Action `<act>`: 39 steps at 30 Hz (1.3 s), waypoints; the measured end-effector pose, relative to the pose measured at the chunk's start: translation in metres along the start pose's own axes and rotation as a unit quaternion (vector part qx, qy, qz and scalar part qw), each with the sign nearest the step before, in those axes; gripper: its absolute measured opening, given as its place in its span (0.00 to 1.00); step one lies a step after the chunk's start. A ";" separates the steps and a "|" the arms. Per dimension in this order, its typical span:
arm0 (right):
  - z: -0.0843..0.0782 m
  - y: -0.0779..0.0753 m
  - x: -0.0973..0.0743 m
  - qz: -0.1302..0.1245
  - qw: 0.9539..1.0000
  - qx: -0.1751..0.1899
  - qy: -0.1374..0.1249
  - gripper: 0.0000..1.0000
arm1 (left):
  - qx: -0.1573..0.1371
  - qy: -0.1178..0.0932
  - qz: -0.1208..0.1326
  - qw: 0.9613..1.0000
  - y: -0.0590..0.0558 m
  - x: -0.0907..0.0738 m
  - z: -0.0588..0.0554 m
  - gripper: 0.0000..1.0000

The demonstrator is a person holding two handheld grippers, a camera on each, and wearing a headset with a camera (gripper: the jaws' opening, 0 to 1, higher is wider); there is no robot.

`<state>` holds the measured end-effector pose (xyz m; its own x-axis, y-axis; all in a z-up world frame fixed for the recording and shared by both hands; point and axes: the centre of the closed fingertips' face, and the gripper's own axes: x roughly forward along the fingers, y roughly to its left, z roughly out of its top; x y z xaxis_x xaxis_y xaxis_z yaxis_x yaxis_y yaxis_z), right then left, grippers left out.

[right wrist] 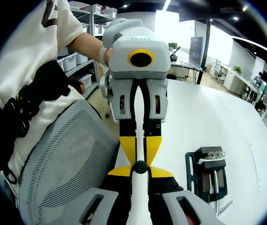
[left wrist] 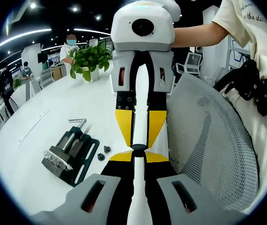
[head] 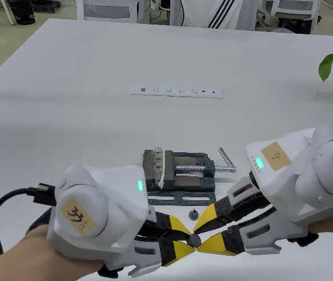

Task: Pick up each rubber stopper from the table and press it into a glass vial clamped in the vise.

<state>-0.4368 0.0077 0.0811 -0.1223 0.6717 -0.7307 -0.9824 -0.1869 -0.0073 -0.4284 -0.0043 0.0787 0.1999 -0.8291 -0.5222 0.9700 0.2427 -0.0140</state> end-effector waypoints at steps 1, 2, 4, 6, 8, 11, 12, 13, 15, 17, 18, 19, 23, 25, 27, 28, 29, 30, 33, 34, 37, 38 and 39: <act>0.000 0.000 0.000 0.001 1.000 0.000 0.000 0.08 | 0.001 0.000 -0.001 1.000 0.000 0.000 0.000 0.03; 0.000 0.000 0.000 0.001 1.000 -0.001 0.001 0.08 | 0.003 0.000 -0.001 1.000 0.000 0.000 0.000 0.03; 0.000 0.000 0.000 0.001 1.000 -0.005 0.001 0.08 | 0.002 0.000 -0.001 1.000 0.000 0.000 0.000 0.03; 0.000 -0.001 0.000 0.001 1.000 -0.004 0.001 0.08 | -0.002 -0.002 0.000 1.000 0.001 0.001 0.000 0.03; 0.000 -0.002 0.000 -0.001 1.000 -0.006 0.001 0.08 | -0.005 -0.004 0.002 1.000 0.002 0.000 0.000 0.03; -0.001 -0.003 0.000 -0.003 1.000 -0.003 0.000 0.07 | -0.012 -0.005 0.004 1.000 0.003 0.000 -0.001 0.03; -0.001 -0.003 0.000 0.000 1.000 0.003 0.001 0.07 | -0.013 -0.006 0.003 1.000 0.002 0.001 -0.001 0.04; -0.001 -0.003 0.000 0.000 1.000 0.004 0.002 0.07 | -0.012 -0.006 0.004 1.000 0.003 0.001 -0.002 0.04; -0.002 -0.003 0.000 0.002 1.000 0.008 0.003 0.07 | -0.015 -0.008 0.006 1.000 0.003 0.001 -0.002 0.04; -0.003 -0.004 0.000 0.002 1.000 0.009 0.003 0.07 | -0.017 -0.010 0.007 1.000 0.004 0.002 -0.003 0.04; -0.003 -0.004 0.000 0.003 1.000 0.009 0.003 0.07 | -0.018 -0.011 0.008 1.000 0.004 0.002 -0.003 0.05; -0.003 -0.004 0.000 0.002 1.000 0.011 0.002 0.06 | -0.019 -0.015 0.010 1.000 0.005 0.002 -0.002 0.05; -0.004 -0.006 0.001 0.000 1.000 0.013 0.003 0.06 | -0.025 -0.023 0.023 0.999 0.010 0.000 -0.002 0.13; -0.005 -0.008 0.001 -0.002 1.000 0.014 0.004 0.06 | -0.033 -0.028 0.037 0.998 0.015 -0.002 -0.003 0.22; -0.007 -0.009 0.002 -0.002 1.000 0.016 0.006 0.07 | -0.037 -0.028 0.050 0.998 0.020 -0.004 -0.007 0.29; -0.007 -0.009 0.002 -0.002 1.000 0.017 0.006 0.07 | -0.040 -0.029 0.058 0.997 0.023 -0.005 -0.009 0.32; -0.008 -0.010 0.002 -0.003 1.000 0.017 0.007 0.07 | -0.050 -0.031 0.070 0.996 0.027 -0.008 -0.012 0.36; -0.009 -0.010 0.002 -0.003 1.000 0.018 0.008 0.07 | -0.058 -0.033 0.078 0.995 0.030 -0.009 -0.014 0.39; -0.010 -0.012 0.003 -0.004 1.000 0.025 0.007 0.06 | -0.085 -0.045 0.109 0.989 0.039 -0.016 -0.021 0.51; -0.010 -0.012 0.003 -0.004 1.000 0.026 0.007 0.06 | -0.090 -0.045 0.117 0.988 0.042 -0.019 -0.025 0.54; -0.011 -0.012 0.004 -0.004 1.000 0.029 0.007 0.06 | -0.103 -0.054 0.152 0.982 0.049 -0.027 -0.033 0.67; -0.011 -0.012 0.004 -0.004 1.000 0.030 0.006 0.06 | -0.110 -0.055 0.158 0.980 0.051 -0.029 -0.035 0.71; -0.011 -0.012 0.005 -0.004 1.000 0.031 0.006 0.06 | -0.115 -0.057 0.172 0.977 0.054 -0.033 -0.039 0.74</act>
<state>-0.4239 0.0055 0.0703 -0.1141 0.6643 -0.7387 -0.9901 -0.1374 0.0293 -0.3874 0.0554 0.0620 0.5348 -0.7267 -0.4311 0.7890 0.6121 -0.0531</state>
